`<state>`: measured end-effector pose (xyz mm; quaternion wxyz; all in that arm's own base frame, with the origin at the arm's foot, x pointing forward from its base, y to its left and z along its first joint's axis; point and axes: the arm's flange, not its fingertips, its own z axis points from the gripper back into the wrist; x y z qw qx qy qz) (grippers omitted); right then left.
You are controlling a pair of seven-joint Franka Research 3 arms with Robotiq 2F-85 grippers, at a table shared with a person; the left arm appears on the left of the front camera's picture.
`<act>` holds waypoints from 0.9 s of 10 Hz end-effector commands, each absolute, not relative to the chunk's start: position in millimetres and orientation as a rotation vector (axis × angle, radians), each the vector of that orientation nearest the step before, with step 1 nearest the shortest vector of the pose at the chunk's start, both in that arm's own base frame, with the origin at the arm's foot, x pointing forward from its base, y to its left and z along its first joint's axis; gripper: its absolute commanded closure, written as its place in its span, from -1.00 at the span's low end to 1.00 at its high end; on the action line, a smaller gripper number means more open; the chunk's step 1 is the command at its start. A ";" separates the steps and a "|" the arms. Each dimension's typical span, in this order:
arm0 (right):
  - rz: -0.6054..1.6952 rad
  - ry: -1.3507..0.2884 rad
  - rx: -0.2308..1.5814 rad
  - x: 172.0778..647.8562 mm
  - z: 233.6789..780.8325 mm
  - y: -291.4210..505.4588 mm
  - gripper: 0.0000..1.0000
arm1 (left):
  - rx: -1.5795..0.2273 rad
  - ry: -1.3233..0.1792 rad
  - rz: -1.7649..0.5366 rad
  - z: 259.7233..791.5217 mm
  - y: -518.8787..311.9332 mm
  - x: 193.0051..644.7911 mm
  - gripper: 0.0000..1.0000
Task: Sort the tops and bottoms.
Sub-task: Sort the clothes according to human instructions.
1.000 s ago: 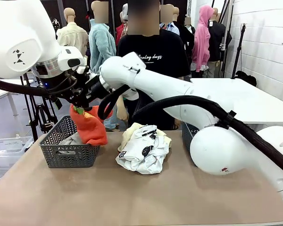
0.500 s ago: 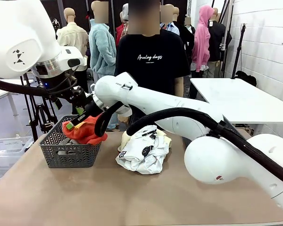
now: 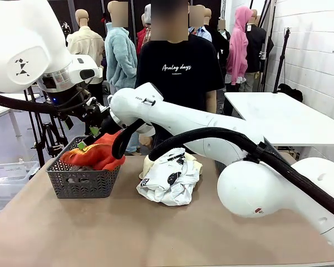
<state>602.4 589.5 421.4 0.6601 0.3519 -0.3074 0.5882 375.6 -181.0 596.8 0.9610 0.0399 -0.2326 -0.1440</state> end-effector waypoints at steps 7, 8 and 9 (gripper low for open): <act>1.304 -0.833 0.729 667.9 508.6 630.0 -1.00 | 0.096 -0.486 -0.282 595.9 -179.4 374.6 -0.70; 1.288 -0.826 0.724 662.2 511.3 620.9 -1.00 | 0.096 -0.486 -0.282 595.9 -179.4 374.6 -0.70; 1.268 -0.821 0.702 655.1 516.1 609.7 -1.00 | 0.096 -0.486 -0.282 595.9 -179.4 374.6 -0.70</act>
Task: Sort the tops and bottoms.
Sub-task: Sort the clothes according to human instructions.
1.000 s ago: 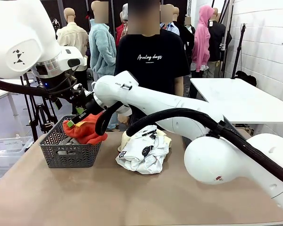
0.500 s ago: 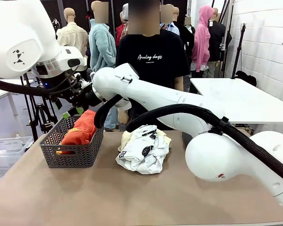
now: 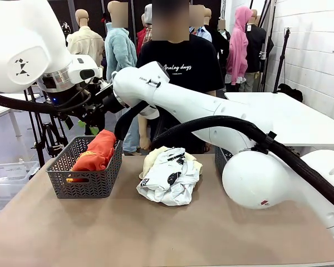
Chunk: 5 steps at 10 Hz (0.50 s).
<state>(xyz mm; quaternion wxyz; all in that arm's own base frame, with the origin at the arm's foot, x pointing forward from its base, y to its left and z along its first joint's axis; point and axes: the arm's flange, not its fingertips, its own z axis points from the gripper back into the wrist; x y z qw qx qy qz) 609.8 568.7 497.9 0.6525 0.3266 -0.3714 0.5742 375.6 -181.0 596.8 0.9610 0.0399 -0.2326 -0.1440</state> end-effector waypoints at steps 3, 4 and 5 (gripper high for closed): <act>1.154 -0.668 0.629 635.0 541.4 581.6 -1.00 | 0.096 -0.486 -0.282 595.9 -179.4 374.6 -0.70; 1.247 -0.820 0.704 612.9 513.5 559.5 -1.00 | 0.096 -0.486 -0.282 595.9 -179.4 374.6 -0.70; 1.247 -0.820 0.704 612.9 513.5 559.5 -1.00 | 0.096 -0.486 -0.282 595.9 -179.4 374.6 -0.70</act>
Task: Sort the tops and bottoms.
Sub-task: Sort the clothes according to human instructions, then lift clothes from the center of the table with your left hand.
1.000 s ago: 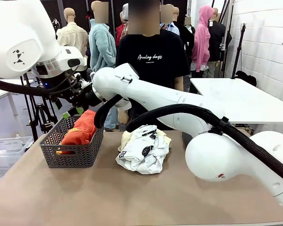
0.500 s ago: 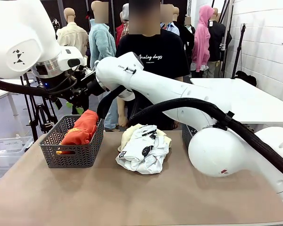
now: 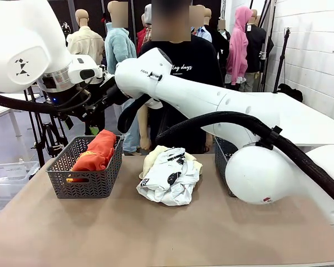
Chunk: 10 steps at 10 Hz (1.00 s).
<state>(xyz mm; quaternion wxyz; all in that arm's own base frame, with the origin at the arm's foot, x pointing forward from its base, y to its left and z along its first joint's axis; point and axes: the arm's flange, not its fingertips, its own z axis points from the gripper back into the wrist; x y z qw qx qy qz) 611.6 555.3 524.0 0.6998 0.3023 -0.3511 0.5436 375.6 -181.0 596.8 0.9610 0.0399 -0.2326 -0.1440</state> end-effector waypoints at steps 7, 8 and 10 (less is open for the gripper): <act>1.247 -0.820 0.704 612.9 513.5 559.5 -1.00 | 0.096 -0.486 -0.282 595.9 -179.4 374.6 -0.70; 1.247 -0.820 0.704 612.9 513.5 559.5 -1.00 | 0.096 -0.486 -0.282 595.9 -179.4 374.6 -0.70; 1.222 -0.831 0.612 592.4 542.4 531.6 -1.00 | 0.096 -0.486 -0.282 595.9 -179.4 374.6 -0.70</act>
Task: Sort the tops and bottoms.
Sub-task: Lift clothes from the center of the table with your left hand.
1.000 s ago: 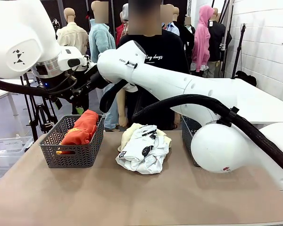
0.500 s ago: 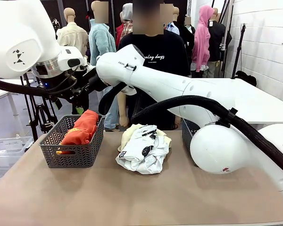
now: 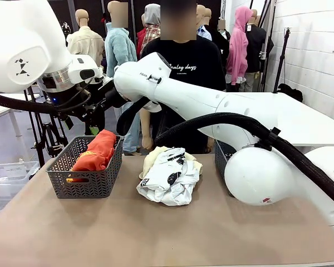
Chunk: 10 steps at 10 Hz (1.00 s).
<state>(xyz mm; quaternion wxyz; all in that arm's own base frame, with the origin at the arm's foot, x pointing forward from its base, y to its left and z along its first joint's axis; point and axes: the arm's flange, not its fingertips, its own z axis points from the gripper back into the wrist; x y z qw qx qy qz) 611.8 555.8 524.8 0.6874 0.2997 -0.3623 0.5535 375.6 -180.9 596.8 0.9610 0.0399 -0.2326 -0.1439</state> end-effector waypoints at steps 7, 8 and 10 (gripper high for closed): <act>0.823 -0.757 0.351 498.3 653.2 352.6 -1.00 | 0.096 -0.486 -0.282 595.9 -179.4 374.6 -0.70; 0.733 -0.715 0.311 480.1 651.1 341.4 -1.00 | 0.096 -0.486 -0.282 595.9 -179.4 374.6 -0.70; 0.887 -0.812 0.380 611.1 723.3 411.8 -1.00 | 0.096 -0.486 -0.282 595.9 -179.4 374.6 -0.70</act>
